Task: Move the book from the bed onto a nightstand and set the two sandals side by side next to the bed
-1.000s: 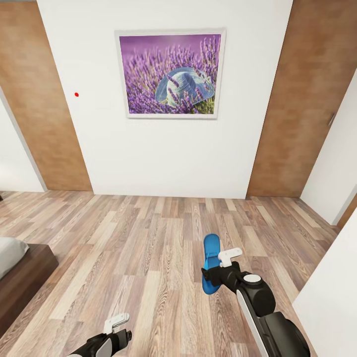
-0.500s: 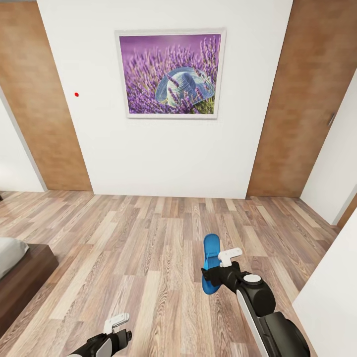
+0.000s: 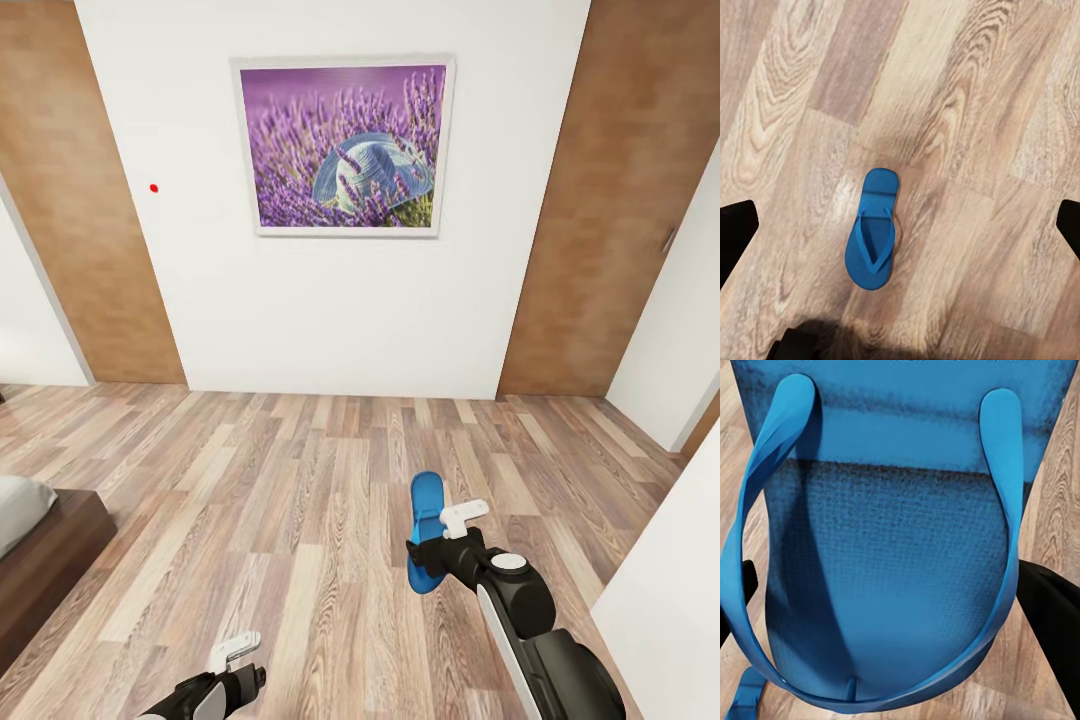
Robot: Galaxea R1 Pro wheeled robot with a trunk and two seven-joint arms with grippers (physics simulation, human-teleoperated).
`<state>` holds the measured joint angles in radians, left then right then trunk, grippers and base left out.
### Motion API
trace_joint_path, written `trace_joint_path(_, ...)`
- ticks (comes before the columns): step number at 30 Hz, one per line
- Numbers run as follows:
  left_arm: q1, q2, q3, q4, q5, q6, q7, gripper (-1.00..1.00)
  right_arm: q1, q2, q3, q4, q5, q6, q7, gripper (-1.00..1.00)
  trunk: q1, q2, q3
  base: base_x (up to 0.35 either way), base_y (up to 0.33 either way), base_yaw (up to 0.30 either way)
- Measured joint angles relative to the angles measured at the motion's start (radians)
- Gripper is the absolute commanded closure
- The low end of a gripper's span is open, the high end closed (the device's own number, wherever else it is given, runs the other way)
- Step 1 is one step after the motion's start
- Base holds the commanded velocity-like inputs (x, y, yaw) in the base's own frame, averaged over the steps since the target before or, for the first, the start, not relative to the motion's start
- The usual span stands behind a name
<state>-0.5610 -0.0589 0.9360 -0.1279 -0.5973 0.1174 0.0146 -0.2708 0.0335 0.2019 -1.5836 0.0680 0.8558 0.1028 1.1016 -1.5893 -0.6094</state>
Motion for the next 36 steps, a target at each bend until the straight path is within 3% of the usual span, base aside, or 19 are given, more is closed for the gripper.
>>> trace_joint_path(4, 0.0, 0.0, 0.0, 0.0, 0.0, 0.0, 0.0, -1.0, 0.0, 0.0, 0.001, 0.0, 0.0, 0.0, 0.0, 1.0, 0.0, 0.0, 0.0, 0.0, 0.0, 0.0)
trace_joint_path(23, 0.0, 0.0, 0.0, 0.0, 0.0, 0.0, 0.001, -1.0, 0.0, 0.003, 0.005, 0.0, -0.001, 0.0, 0.0, 1.0, 0.073, -0.133, -0.059, 0.0, 0.0, 0.0)
trace_joint_path(31, 0.0, 0.0, 0.0, 0.0, 0.0, -0.001, 0.003, -1.0, -0.013, 0.049, 0.019, -0.001, -0.002, 0.089, 0.001, 1.0, 0.103, -0.189, -0.085, 0.0, 0.0, 0.0)
trace_joint_path(36, 0.0, 0.0, 0.0, 0.0, 0.0, -0.001, 0.004, -1.0, -0.075, 0.086, 0.023, -0.001, -0.002, 0.168, 0.001, 1.0, 0.123, -0.224, -0.1, 0.0, 0.0, 0.0)
